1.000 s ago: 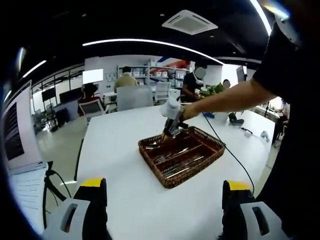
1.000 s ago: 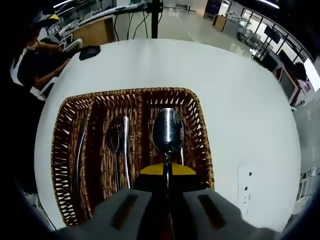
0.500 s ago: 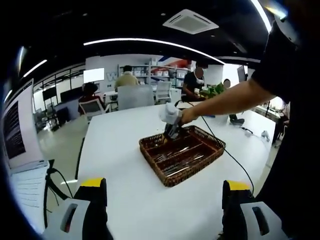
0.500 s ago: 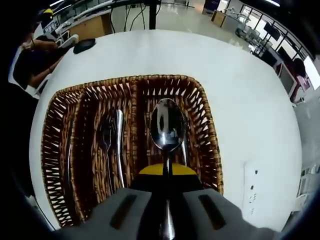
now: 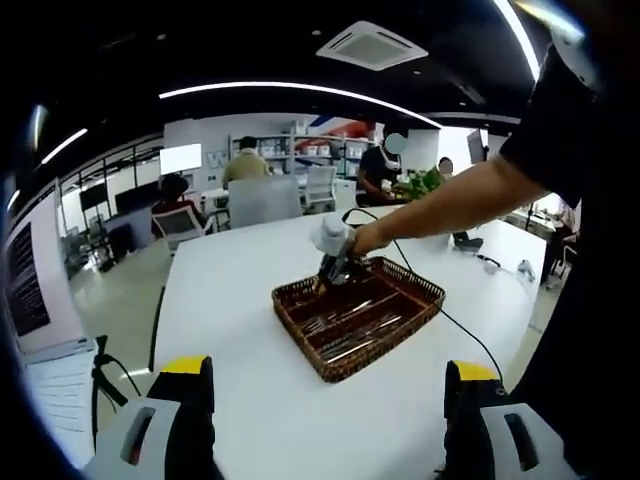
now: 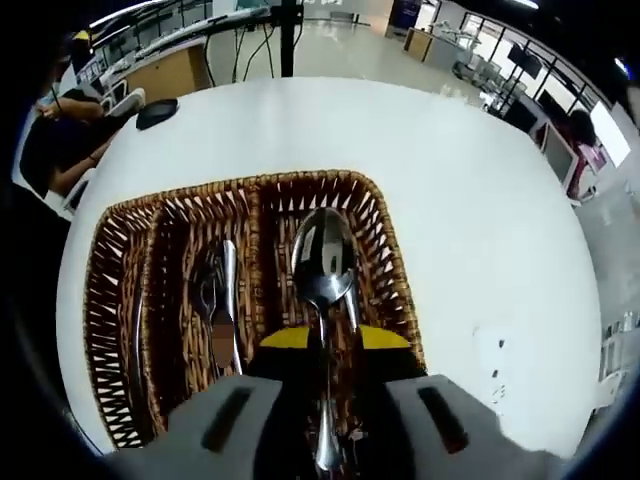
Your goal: Arrange the knives, forks, and spoons in their matching storage slots by inserting each utensil handle-first until every utensil is classified and aligned in the correct compartment
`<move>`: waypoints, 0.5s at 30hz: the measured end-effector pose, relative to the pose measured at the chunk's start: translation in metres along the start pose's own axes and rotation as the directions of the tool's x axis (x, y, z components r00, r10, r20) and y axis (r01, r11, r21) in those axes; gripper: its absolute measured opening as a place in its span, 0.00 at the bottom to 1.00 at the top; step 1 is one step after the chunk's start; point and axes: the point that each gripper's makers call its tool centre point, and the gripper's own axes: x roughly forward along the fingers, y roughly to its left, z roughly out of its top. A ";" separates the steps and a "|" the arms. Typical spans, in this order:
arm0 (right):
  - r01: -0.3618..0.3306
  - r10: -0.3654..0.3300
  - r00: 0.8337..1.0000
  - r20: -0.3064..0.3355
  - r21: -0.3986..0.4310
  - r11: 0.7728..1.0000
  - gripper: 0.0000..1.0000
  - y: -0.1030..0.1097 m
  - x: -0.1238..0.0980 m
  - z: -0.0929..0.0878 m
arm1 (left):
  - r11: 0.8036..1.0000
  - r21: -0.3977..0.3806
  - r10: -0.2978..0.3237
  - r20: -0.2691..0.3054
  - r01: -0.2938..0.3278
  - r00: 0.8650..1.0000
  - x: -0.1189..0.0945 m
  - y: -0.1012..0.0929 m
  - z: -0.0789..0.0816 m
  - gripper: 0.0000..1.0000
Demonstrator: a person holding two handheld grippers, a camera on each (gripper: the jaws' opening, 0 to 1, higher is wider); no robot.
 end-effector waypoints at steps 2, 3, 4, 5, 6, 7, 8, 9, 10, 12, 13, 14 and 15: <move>0.006 -0.006 1.000 0.017 0.011 1.000 0.30 0.001 -0.019 0.006 | 1.000 0.013 -0.011 0.007 0.011 1.000 0.003 -0.002 0.004 1.00; 0.006 -0.006 1.000 0.029 0.011 1.000 0.28 0.002 -0.027 0.009 | 1.000 0.016 -0.014 0.011 0.014 1.000 0.004 -0.003 0.006 1.00; 0.015 -0.015 0.999 0.046 0.006 1.000 0.27 0.005 -0.037 0.013 | 1.000 0.027 -0.016 0.016 0.015 1.000 0.007 -0.003 0.010 1.00; 0.044 -0.042 0.996 0.082 -0.023 0.999 0.30 0.005 -0.050 0.020 | 0.999 0.038 -0.022 0.015 0.022 1.000 0.009 -0.003 0.012 1.00; 0.053 -0.050 0.994 0.097 -0.024 0.998 0.34 0.009 -0.060 0.023 | 0.998 0.052 -0.034 0.015 0.033 0.999 0.011 -0.004 0.015 1.00; 0.074 -0.075 0.990 0.122 0.013 0.997 0.40 0.013 -0.076 0.026 | 0.996 0.074 -0.043 0.020 0.041 0.999 0.014 -0.004 0.021 1.00; 0.077 -0.081 0.987 0.138 0.036 0.996 0.46 0.016 -0.085 0.028 | 0.995 0.085 -0.045 0.027 0.042 0.999 0.015 -0.003 0.026 1.00; 0.065 -0.069 0.986 0.150 0.030 0.997 0.51 0.026 -0.102 0.030 | 0.994 0.098 -0.057 0.045 0.052 0.997 0.018 -0.003 0.035 1.00; 0.071 -0.075 0.984 0.161 0.031 0.997 0.57 0.031 -0.113 0.032 | 0.993 0.103 -0.071 0.059 0.065 0.996 0.019 -0.002 0.041 1.00; 0.120 -0.131 0.972 0.195 0.067 0.991 0.74 0.037 -0.144 0.037 | 0.990 0.114 -0.094 0.086 0.084 0.992 0.025 0.004 0.054 1.00; 0.110 -0.127 0.969 0.210 0.092 0.990 0.82 0.046 -0.161 0.039 | 0.988 0.119 -0.106 0.102 0.093 0.989 0.029 0.009 0.061 1.00; 0.115 -0.138 0.964 0.226 0.115 0.987 0.93 0.050 -0.172 0.040 | 0.988 0.121 -0.111 0.109 0.098 0.988 0.030 0.010 0.064 1.00; 0.131 -0.162 0.958 0.235 0.145 0.981 1.00 0.054 -0.188 0.040 | 0.986 0.119 -0.133 0.131 0.118 0.982 0.035 0.014 0.072 1.00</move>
